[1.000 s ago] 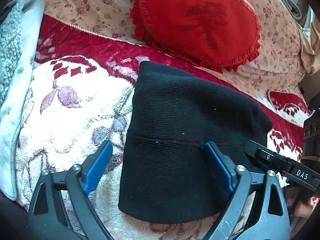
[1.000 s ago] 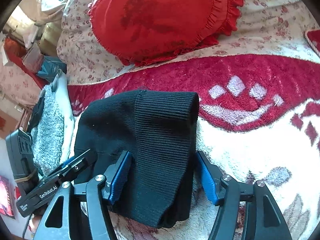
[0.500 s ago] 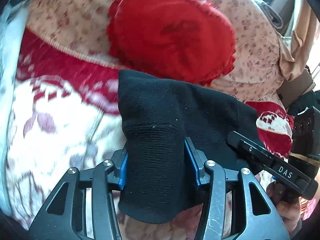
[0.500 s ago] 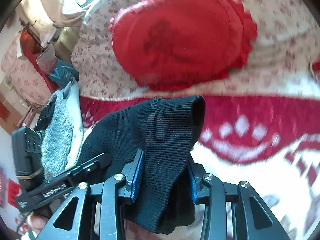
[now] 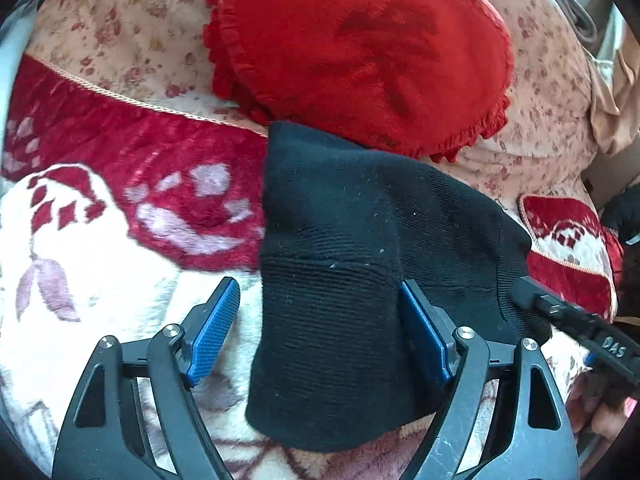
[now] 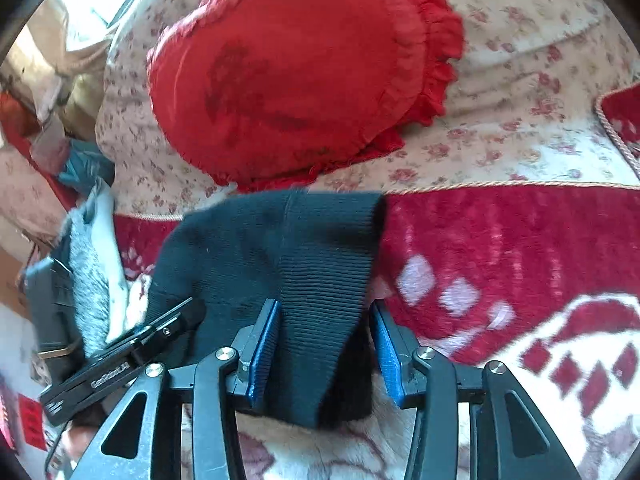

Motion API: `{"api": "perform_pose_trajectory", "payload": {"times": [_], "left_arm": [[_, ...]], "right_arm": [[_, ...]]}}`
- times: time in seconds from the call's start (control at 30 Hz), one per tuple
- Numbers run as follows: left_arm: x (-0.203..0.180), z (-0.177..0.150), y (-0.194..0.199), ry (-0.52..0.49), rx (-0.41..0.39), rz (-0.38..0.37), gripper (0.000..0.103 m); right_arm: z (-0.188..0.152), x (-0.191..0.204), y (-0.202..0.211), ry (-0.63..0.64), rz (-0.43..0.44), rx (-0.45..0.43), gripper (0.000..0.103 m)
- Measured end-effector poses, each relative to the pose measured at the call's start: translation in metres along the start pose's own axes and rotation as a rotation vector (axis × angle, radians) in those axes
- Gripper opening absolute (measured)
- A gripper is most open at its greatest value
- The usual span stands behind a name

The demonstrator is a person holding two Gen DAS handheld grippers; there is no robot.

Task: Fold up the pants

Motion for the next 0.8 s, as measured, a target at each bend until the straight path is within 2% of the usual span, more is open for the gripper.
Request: {"api": "perform_pose_trajectory", "payload": {"times": [0.07, 0.17, 0.27, 0.33, 0.53, 0.63, 0.8], "left_arm": [[-0.003, 0.004, 0.01, -0.029, -0.025, 0.022, 0.081], [-0.01, 0.01, 0.022, -0.08, -0.069, 0.068, 0.081], [-0.008, 0.015, 0.025, -0.087, -0.097, 0.101, 0.081], [-0.008, 0.016, 0.017, -0.101, -0.077, 0.125, 0.081], [-0.012, 0.009, -0.006, -0.118, -0.048, 0.126, 0.082], [-0.02, 0.006, -0.007, -0.139, -0.052, 0.136, 0.082], [-0.021, 0.005, 0.003, -0.125, -0.063, 0.147, 0.082]], "right_arm": [[0.006, 0.005, 0.017, 0.032, -0.019, -0.044, 0.043], [0.014, 0.031, 0.033, 0.164, -0.013, -0.085, 0.036], [0.015, 0.054, 0.029, 0.248, 0.011, -0.081, 0.03], [0.015, 0.059, 0.015, 0.285, -0.019, -0.067, 0.029], [0.003, 0.046, -0.028, 0.327, -0.122, -0.005, 0.029], [0.002, 0.047, -0.026, 0.347, -0.124, -0.023, 0.029], [0.0, 0.05, -0.005, 0.299, -0.084, -0.021, 0.029]]}}
Point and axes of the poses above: each gripper's, at about its wrist camera, not at the fingertips, and y roughly against the way its jaws point, x to its left, z to its top, the point moved 3 cm from there along -y, roughly the way its jaws point, and after that the axes turned 8 degrees about -x, right-handed, at the moved point
